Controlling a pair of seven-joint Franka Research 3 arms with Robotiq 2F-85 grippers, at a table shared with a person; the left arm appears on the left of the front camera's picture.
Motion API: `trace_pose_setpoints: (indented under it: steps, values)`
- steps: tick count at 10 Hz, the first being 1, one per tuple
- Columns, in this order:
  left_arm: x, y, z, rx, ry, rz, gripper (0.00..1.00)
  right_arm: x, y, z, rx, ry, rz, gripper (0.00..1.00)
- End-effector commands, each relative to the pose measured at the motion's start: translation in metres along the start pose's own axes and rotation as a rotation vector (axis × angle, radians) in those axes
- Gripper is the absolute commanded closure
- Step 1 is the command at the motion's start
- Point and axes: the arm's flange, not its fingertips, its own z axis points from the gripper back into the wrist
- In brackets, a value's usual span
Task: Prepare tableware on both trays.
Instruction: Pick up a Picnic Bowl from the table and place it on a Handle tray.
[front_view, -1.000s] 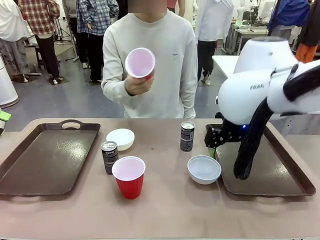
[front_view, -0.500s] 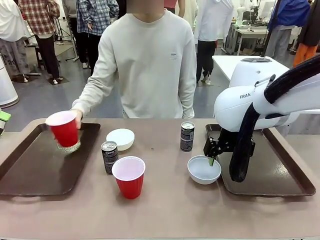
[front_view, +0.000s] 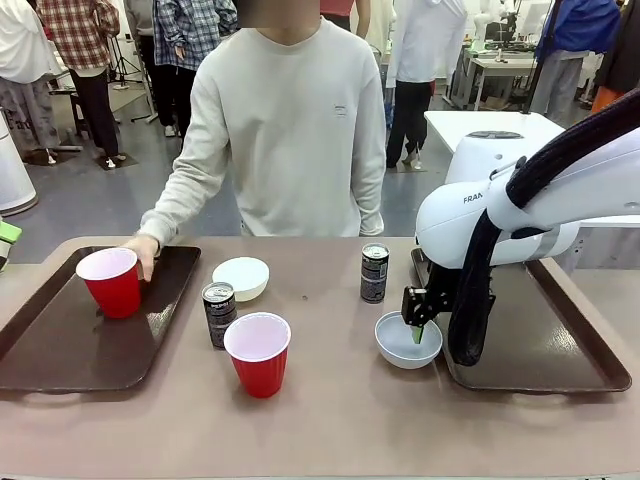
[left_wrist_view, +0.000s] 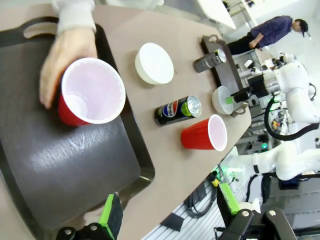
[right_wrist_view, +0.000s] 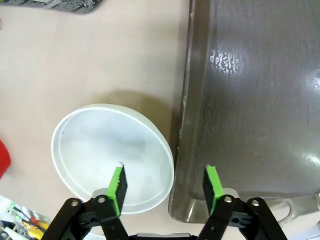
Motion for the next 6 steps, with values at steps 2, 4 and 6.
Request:
trace_pose_setpoints:
  steps: [2,4,6]
  values:
    - [0.0007,0.0007,0.0009,-0.02,-0.009,-0.01,0.0,0.0088,0.0048,-0.0064,-0.003,0.027,0.038,0.54]
    - [0.0007,0.0007,0.0009,-0.02,-0.009,-0.01,0.0,0.0081,0.0078,-0.002,-0.008,0.019,0.041,0.72]
    - [0.0007,0.0007,0.0009,-0.02,-0.009,-0.01,0.0,0.0079,0.009,-0.0022,-0.013,0.017,0.042,0.9]
